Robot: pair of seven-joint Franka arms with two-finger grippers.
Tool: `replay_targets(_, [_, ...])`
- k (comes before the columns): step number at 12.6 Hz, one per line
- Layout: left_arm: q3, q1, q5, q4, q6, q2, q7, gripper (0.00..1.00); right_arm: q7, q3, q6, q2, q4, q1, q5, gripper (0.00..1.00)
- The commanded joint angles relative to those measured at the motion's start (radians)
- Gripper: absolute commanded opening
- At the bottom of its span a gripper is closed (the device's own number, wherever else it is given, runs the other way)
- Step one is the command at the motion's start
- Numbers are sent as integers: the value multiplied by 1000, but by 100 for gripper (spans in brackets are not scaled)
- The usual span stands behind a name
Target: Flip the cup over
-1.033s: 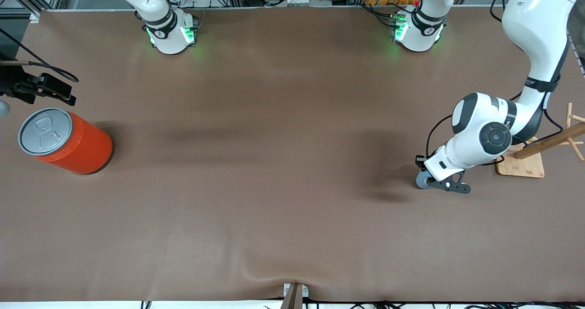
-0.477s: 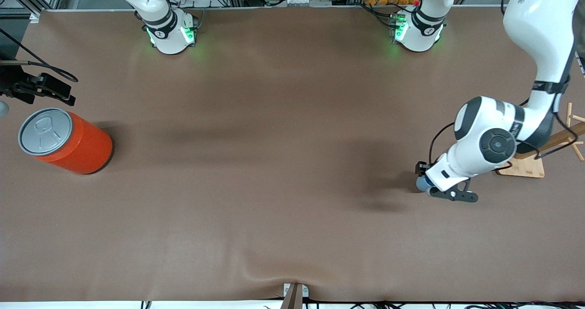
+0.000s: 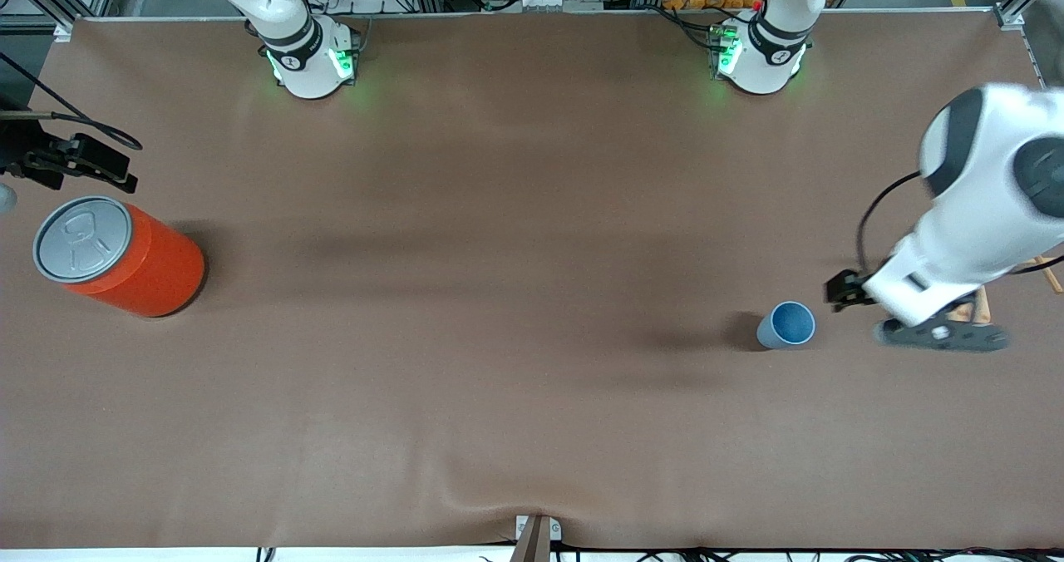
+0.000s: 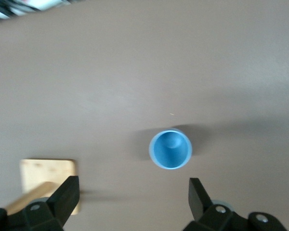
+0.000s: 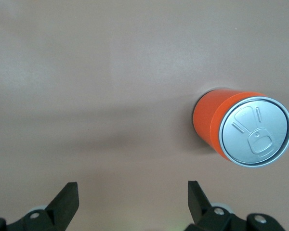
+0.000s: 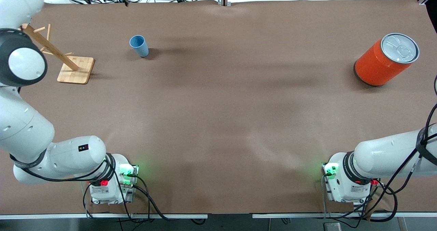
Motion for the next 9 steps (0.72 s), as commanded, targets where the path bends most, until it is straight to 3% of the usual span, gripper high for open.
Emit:
replay_targets(1, [1, 46, 3, -13, -62, -111, 82, 100, 15, 7, -17, 10, 26, -13, 15, 100])
replay_targets(5, [3, 125, -130, -4, -185, -277, 101, 100, 15, 7, -12, 10, 25, -13, 15, 100])
replay_targets(9, [-8, 143, -205, 2, -201, -290, 99, 100, 14, 7, -12, 10, 25, -12, 12, 100])
